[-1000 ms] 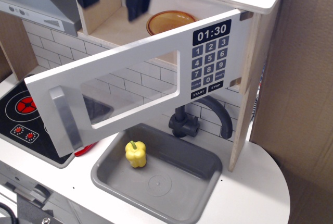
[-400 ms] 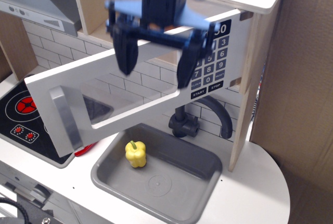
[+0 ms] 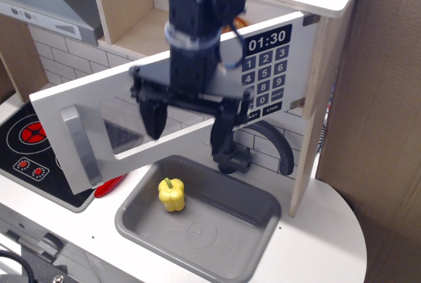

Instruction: Close microwave

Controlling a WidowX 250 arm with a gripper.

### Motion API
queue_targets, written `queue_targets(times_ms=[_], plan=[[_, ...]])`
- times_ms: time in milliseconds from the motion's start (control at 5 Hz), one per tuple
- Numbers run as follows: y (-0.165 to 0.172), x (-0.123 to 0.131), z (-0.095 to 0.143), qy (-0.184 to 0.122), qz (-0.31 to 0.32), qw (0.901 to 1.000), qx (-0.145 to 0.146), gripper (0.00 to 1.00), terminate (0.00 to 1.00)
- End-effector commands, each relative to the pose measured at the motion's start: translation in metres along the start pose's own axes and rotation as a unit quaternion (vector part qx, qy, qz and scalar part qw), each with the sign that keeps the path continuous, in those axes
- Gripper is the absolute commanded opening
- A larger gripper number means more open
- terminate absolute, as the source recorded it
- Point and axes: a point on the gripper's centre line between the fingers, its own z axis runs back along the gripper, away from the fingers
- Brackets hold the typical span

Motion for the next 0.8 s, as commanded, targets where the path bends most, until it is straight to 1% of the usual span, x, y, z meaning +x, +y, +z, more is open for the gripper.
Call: queue_targets(times_ms=[0, 200, 400, 600], plan=[[0.02, 0.035, -0.009, -0.053, -0.015, 0.9982, 0.023, 1.0, 0.0], [0.035, 0.05, -0.015, -0.063, -0.053, 0.9963, 0.025, 1.0, 0.0], [0.044, 0.072, -0.019, -0.072, -0.09, 0.993, 0.025, 1.0, 0.0], [0.053, 0.092, -0.021, -0.078, -0.127, 0.9888, 0.016, 1.0, 0.0]])
